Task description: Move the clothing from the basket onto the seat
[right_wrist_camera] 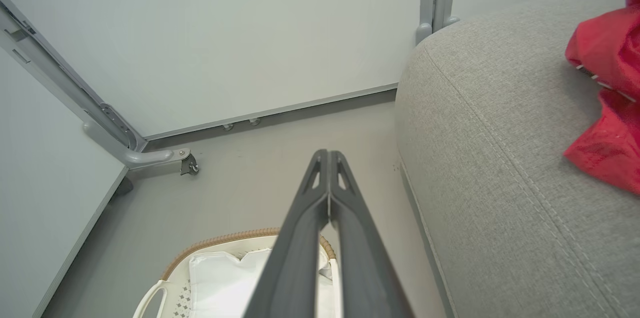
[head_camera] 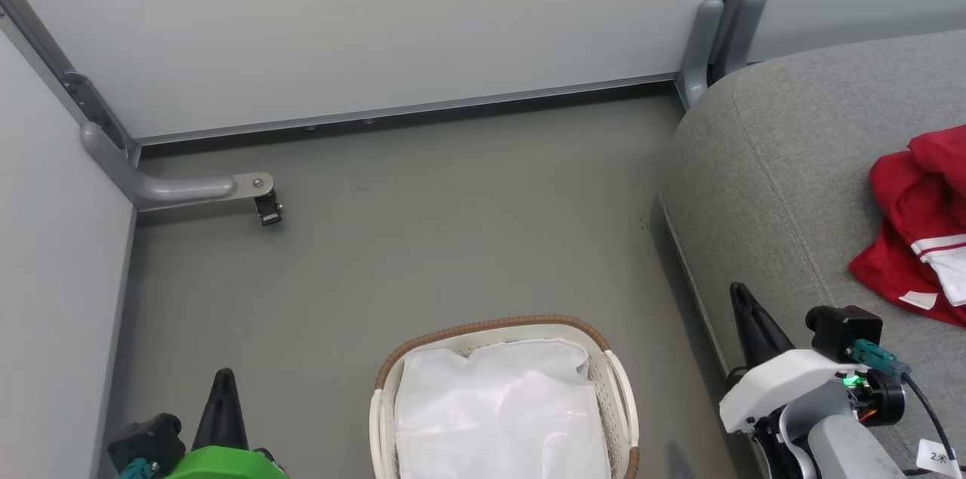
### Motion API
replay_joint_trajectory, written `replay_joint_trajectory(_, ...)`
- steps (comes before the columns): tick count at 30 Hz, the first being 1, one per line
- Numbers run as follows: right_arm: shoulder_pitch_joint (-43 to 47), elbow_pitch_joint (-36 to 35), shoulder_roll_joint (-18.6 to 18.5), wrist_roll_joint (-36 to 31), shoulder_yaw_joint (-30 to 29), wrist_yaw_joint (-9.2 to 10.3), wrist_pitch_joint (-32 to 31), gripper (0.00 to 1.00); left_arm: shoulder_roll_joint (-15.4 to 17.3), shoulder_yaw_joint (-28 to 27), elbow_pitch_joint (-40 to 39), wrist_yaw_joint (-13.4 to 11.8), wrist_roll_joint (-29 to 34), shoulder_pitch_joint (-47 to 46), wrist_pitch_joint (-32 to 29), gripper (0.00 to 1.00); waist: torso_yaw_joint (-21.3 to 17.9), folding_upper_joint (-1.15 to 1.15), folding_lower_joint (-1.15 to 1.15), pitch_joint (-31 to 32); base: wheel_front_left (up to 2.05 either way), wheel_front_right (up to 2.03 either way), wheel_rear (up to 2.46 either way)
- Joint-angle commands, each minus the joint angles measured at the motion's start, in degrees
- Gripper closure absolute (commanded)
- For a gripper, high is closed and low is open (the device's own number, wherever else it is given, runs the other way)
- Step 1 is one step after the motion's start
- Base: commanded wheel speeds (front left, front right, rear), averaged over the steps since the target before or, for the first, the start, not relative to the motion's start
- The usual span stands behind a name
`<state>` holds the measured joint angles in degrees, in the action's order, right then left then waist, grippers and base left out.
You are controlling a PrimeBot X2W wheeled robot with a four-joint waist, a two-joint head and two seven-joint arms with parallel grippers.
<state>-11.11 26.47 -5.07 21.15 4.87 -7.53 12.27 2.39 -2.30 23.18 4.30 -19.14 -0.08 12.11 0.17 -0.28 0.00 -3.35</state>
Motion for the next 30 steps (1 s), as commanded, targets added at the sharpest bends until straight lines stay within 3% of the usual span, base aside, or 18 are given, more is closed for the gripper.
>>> replay_joint_trajectory(1,-0.34,-1.41,-0.2,2.77,-0.63,0.01,-0.61,1.0,0.25,-0.41,-1.26,0.32,-2.9,-1.39,-0.55,1.0,0.0,0.02,0.0,0.04,0.0,0.0,0.0)
replay_joint_trajectory(30,1.59,-5.57,0.64,27.51,-4.46,0.02,-7.09,1.0,0.4,-1.63,-4.36,1.38,-28.29,-3.29,-6.9,1.0,-0.04,0.09,0.0,0.85,0.0,0.0,0.0)
